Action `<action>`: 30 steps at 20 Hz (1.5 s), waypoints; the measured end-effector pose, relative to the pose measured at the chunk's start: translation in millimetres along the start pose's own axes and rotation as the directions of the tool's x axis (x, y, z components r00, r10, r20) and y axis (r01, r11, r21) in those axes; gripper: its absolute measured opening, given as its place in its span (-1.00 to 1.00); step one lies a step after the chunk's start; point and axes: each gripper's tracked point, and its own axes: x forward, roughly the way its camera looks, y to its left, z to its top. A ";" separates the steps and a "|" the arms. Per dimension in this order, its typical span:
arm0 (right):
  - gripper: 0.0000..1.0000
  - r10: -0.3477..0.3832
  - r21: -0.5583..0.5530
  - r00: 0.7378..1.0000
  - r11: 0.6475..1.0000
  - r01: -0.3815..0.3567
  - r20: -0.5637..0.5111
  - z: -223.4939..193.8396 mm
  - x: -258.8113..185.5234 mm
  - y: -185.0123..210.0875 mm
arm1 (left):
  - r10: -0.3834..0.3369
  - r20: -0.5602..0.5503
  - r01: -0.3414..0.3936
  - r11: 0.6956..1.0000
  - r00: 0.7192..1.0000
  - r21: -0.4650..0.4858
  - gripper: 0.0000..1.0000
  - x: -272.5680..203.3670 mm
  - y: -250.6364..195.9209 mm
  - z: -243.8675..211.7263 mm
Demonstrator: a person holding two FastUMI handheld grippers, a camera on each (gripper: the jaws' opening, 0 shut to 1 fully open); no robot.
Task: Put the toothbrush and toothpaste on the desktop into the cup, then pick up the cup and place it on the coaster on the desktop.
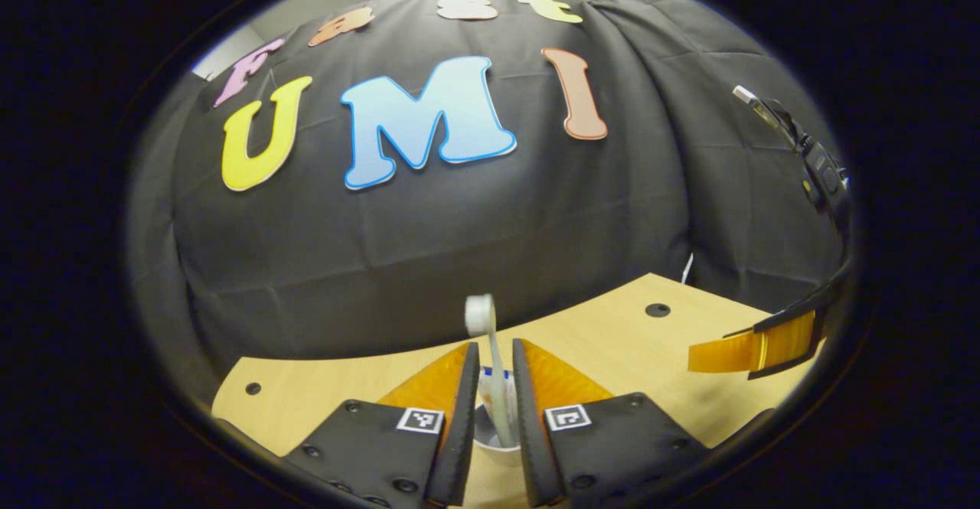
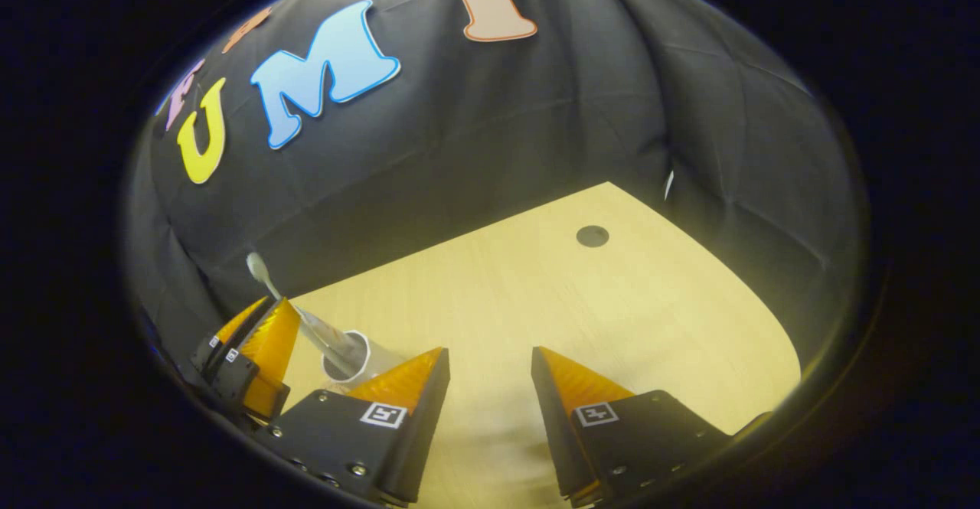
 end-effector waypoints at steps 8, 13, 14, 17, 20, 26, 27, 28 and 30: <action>0.29 0.023 0.012 1.000 1.000 -0.023 -0.008 -2.0 -1.6 10.6 | -0.010 0.006 0.010 1.000 1.000 0.007 -0.16 -7.3 -2.0 8.7; 0.29 0.048 -0.030 0.999 0.998 -0.049 -0.021 -8.3 -6.6 18.2 | -0.009 0.018 0.009 1.000 1.000 -0.011 -0.07 -21.7 3.3 18.5; 0.29 0.054 -0.040 0.998 0.998 -0.055 -0.027 -8.9 -6.2 20.2 | -0.007 0.019 0.007 1.000 1.000 -0.016 -0.17 -23.3 6.5 19.7; 0.29 0.082 -0.065 0.996 0.994 -0.084 -0.045 -13.2 -8.4 29.5 | 0.007 0.026 -0.006 0.999 1.000 -0.037 -0.18 -33.5 15.7 22.4; 0.29 0.126 -0.113 0.990 0.985 -0.132 -0.062 -14.6 -9.7 41.0 | 0.020 0.023 -0.020 0.999 1.000 -0.034 -0.18 -43.7 28.8 26.3; 0.29 0.202 -0.276 0.973 0.934 -0.227 -0.115 -14.6 -13.6 63.1 | 0.068 0.008 -0.067 0.995 0.998 -0.077 -0.18 -75.4 57.8 31.9; 0.29 0.215 -0.304 0.968 0.921 -0.244 -0.127 -15.6 -14.0 68.5 | 0.078 0.003 -0.077 0.993 0.997 -0.084 -0.18 -79.8 62.9 32.3; 0.29 0.227 -0.332 0.964 0.906 -0.262 -0.141 -16.5 -13.8 73.0 | 0.089 -0.003 -0.088 0.992 0.996 -0.088 -0.18 -85.6 68.4 32.1; 0.29 0.247 -0.376 0.954 0.878 -0.295 -0.172 -22.0 -14.0 80.8 | 0.109 -0.016 -0.110 0.989 0.994 -0.097 -0.18 -96.9 81.4 29.0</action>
